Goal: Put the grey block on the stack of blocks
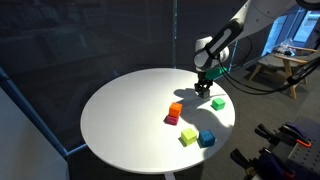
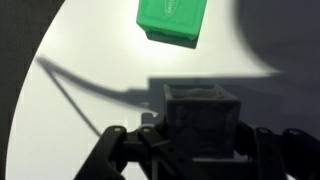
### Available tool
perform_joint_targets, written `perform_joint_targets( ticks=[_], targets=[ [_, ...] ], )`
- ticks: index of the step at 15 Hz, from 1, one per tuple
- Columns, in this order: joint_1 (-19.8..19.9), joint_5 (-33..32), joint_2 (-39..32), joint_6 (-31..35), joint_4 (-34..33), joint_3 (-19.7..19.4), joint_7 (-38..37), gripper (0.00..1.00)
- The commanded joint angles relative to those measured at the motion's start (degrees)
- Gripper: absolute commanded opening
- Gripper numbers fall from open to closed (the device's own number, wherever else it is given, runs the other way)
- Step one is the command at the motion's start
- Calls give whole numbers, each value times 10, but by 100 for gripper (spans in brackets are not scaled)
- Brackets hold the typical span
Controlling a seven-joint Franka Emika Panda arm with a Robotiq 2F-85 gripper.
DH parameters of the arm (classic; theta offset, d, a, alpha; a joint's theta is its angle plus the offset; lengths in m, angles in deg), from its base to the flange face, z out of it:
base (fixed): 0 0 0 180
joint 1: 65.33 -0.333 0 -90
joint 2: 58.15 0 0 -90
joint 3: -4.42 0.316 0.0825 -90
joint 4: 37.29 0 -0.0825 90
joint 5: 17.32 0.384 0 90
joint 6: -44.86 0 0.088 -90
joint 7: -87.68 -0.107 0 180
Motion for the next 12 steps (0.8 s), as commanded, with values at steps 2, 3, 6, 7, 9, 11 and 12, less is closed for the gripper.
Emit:
perform_joint_targets(
  ticks=[2,3,6,7,9,11,12],
  targets=[
    [-8,-20,38,-35,8,0,-9,23],
    [-9,-22,42,-42,7,0,-8,23],
    [-11,-26,61,-64,9,4,0,23],
    [-10,-27,67,-70,9,6,4,23],
    [-9,-28,80,-85,10,10,12,23],
    [-9,-31,92,-93,13,14,17,23],
    [-10,-31,98,-97,14,15,19,23]
  ],
)
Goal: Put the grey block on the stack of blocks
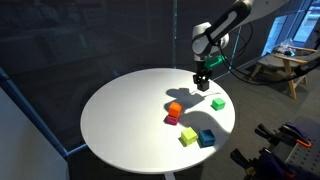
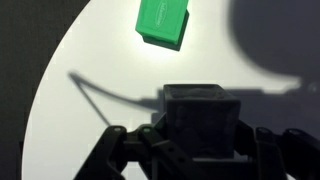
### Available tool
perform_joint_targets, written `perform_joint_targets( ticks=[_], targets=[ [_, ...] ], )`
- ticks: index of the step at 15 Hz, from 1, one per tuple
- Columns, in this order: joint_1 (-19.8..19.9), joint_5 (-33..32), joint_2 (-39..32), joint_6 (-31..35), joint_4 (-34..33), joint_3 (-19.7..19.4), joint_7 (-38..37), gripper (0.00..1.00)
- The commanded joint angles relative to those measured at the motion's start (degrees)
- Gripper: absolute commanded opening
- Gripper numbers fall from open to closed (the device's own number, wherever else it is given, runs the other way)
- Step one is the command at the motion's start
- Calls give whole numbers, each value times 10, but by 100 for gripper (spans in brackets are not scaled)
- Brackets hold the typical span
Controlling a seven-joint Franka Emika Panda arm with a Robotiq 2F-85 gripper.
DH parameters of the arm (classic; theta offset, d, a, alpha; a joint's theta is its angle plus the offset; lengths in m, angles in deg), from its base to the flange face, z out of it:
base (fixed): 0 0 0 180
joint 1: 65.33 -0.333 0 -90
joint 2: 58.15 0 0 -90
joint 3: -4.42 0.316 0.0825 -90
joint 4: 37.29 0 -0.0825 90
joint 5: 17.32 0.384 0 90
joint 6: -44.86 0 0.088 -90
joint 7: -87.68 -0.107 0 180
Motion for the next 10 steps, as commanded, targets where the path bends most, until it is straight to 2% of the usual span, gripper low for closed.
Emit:
perform_joint_targets(
  ticks=[1,5,10],
  targets=[
    [3,-15,36,-24,15,9,15,23],
    [2,-25,61,-22,31,17,39,23],
    [0,-54,91,21,67,27,72,23]
  ],
)
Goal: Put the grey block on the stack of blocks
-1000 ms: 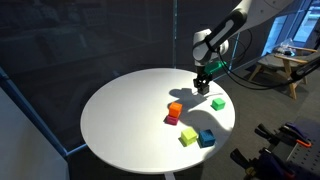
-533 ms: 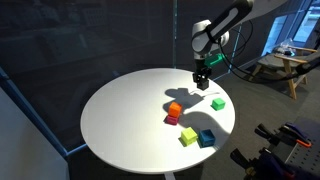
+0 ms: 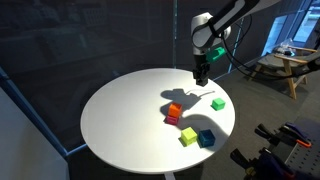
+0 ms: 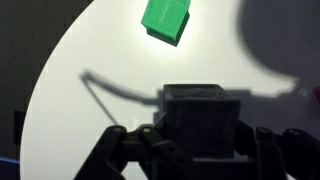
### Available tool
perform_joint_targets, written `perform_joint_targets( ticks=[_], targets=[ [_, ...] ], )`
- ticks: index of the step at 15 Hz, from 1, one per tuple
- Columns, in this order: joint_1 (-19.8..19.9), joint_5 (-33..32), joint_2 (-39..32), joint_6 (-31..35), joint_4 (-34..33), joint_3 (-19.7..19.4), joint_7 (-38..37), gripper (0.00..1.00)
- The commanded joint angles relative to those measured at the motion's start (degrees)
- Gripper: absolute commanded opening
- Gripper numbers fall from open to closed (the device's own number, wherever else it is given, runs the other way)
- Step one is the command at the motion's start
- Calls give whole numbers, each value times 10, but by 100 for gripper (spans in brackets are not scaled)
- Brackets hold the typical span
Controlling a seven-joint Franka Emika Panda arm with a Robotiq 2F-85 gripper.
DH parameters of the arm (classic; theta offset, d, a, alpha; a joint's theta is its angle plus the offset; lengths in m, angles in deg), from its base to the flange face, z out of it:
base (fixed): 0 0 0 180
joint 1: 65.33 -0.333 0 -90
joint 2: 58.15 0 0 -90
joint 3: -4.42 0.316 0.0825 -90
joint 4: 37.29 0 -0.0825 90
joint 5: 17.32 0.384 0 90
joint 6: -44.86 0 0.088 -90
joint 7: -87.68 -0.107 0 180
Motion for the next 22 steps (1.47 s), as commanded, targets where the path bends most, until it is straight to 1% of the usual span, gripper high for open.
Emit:
perform_joint_targets(
  ticks=[1,5,8,17,22],
  targets=[
    [1,-23,42,40,50,10,26,23],
    [-3,-27,54,84,81,20,39,23],
    [-9,-27,53,94,88,26,40,23],
    [-51,-48,48,77,72,36,26,23],
    [-56,-34,56,75,73,58,42,23]
  ],
)
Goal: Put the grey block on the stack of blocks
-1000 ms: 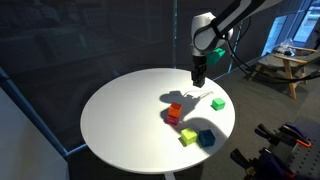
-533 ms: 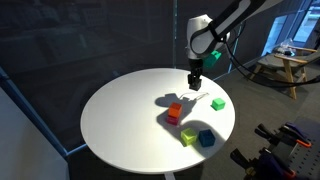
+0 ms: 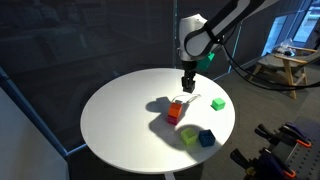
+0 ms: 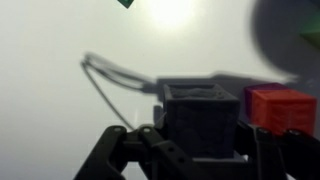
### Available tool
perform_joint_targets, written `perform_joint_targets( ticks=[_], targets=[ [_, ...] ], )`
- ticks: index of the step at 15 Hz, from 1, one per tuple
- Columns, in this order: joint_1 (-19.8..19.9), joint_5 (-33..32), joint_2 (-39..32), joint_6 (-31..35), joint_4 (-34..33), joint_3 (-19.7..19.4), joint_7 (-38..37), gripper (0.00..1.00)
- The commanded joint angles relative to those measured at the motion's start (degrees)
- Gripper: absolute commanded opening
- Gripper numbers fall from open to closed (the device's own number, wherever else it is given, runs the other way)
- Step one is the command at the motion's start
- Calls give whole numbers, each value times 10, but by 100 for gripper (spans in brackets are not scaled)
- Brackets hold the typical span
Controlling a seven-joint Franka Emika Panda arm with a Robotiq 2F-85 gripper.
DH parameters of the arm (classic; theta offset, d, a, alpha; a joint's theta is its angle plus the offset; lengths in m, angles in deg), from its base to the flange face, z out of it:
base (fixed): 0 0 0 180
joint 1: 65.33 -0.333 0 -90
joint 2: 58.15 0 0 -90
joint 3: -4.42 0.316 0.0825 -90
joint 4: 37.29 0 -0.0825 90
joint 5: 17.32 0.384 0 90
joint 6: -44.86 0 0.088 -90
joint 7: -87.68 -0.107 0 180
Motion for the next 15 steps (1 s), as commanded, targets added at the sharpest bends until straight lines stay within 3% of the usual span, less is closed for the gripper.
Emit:
perform_joint_targets(
  ticks=[1,15],
  targets=[
    [1,1,18,-11,3,18,11,23],
    [-7,35,21,-36,-3,62,9,23]
  ],
)
